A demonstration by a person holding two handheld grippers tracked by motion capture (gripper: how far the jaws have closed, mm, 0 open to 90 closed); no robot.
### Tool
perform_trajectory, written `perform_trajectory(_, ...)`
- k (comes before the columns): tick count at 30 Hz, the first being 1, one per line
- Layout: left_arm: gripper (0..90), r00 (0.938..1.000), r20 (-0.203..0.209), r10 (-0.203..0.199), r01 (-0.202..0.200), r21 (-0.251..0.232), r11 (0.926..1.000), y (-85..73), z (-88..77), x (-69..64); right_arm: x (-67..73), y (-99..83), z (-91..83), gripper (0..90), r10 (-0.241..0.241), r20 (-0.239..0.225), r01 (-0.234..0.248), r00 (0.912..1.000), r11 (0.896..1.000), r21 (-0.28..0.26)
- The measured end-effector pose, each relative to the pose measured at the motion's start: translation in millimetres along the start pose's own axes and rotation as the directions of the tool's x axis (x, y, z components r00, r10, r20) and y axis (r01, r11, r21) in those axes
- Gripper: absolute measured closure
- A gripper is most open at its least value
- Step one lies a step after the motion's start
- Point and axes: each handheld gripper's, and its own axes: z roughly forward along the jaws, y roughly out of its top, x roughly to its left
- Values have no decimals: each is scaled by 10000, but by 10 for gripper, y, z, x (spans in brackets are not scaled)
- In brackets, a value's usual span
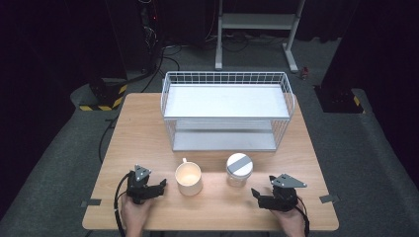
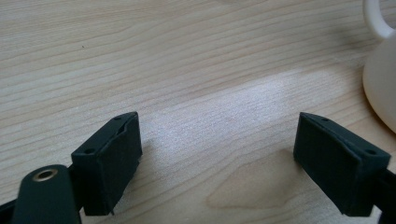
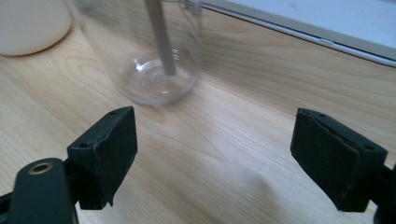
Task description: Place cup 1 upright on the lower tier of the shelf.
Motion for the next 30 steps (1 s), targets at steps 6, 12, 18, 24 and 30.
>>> perform_trajectory(6, 156, 10000, -7, -7, 7, -14, 10000, -1, 1, -1, 115, 50, 74, 140, -162, -388, 161, 9991, 9999, -32)
perform_trajectory(12, 157, 10000, -39, -26, 25, -14, 10000, 1, 3, -2, 196, 116, 151, 136, -417, -665, 412, 9969, 9991, -79)
perform_trajectory(18, 159, 10000, -79, -9, 9, -38, 10000, 6, 7, 4, 248, 198, 198, 132, -477, -823, 450, 9955, 9984, -339)
perform_trajectory(24, 159, 10000, -92, -28, 28, -37, 10000, 5, 7, 0, 316, 280, 274, 129, -761, -853, 744, 9934, 9970, -227)
perform_trajectory(30, 160, 10000, -89, 18, -18, 3, 10000, 6, 4, 4, 345, 336, 317, 128, -824, -820, 800, 9932, 9963, -316)
